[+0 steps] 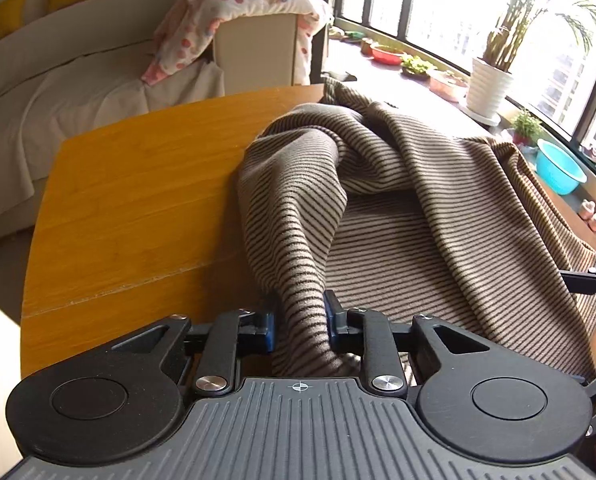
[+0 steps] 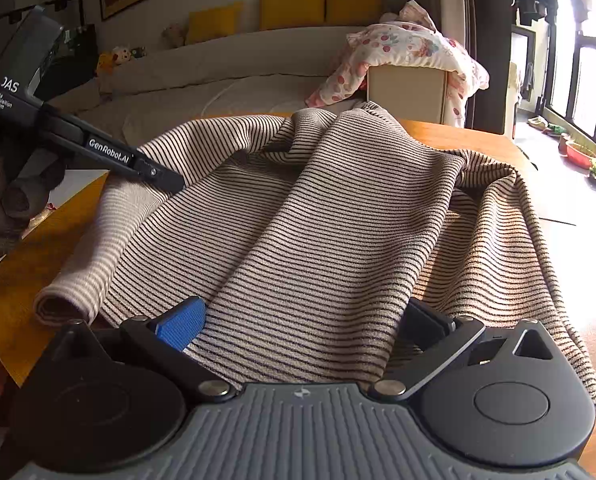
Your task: Fold clothes
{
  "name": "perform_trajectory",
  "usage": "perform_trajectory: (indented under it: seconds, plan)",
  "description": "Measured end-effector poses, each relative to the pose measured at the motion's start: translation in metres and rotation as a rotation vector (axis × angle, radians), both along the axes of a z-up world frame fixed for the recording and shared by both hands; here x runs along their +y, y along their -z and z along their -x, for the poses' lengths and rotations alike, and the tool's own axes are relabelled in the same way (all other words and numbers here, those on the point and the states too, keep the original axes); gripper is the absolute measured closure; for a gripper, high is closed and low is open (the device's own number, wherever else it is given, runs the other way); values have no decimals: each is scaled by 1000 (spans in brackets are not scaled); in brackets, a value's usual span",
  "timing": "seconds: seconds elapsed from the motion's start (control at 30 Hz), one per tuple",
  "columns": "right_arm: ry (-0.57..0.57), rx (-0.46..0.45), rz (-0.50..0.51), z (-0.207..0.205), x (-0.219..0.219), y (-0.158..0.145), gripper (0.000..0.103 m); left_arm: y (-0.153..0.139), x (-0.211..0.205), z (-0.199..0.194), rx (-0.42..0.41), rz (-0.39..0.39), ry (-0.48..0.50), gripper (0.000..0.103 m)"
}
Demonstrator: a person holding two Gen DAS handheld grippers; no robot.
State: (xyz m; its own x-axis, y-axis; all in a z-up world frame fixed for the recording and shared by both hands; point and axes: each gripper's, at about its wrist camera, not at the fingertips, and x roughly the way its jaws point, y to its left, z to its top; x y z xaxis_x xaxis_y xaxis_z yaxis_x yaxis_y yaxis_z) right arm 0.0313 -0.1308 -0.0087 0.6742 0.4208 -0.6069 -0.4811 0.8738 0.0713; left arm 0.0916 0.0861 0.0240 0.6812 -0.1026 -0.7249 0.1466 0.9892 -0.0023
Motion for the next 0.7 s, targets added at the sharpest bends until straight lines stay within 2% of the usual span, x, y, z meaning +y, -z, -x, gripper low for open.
perform_trajectory:
  seconds: [0.1,0.17,0.23,0.27,0.3,0.33,0.37,0.43,0.47,0.57,0.67,0.7]
  plan:
    - [-4,3,5,0,1,1,0,-22,24,-19,-130,-121,-83,89]
    - [-13,16,16,-3,1,-1,0,-28,44,-40,-170,-149,-149,89]
    - [-22,27,33,-7,2,-5,1,-32,45,-40,-184,-94,-139,88]
    - [-17,6,50,-12,4,-13,6,-34,45,-39,-190,-62,-129,88]
    - [-11,-16,68,-17,5,-22,17,-36,44,-38,-196,-31,-119,86]
    - [-5,-37,86,-22,7,-30,21,-39,44,-37,-202,1,-110,81]
    - [0,-59,103,-27,8,-39,22,-41,44,-36,-208,32,-100,74]
    - [12,-102,139,-37,12,-56,25,-45,43,-34,-220,95,-80,40]
    - [14,-120,155,-43,15,-62,25,-47,39,-28,-223,126,-59,36]
    - [-12,-141,197,-75,50,-61,25,-51,28,-9,-229,210,8,33]
    - [-40,-176,339,-103,90,-35,26,-53,21,4,-235,265,51,28]
    - [-57,-187,405,-109,97,-26,30,-54,18,8,-237,283,65,22]
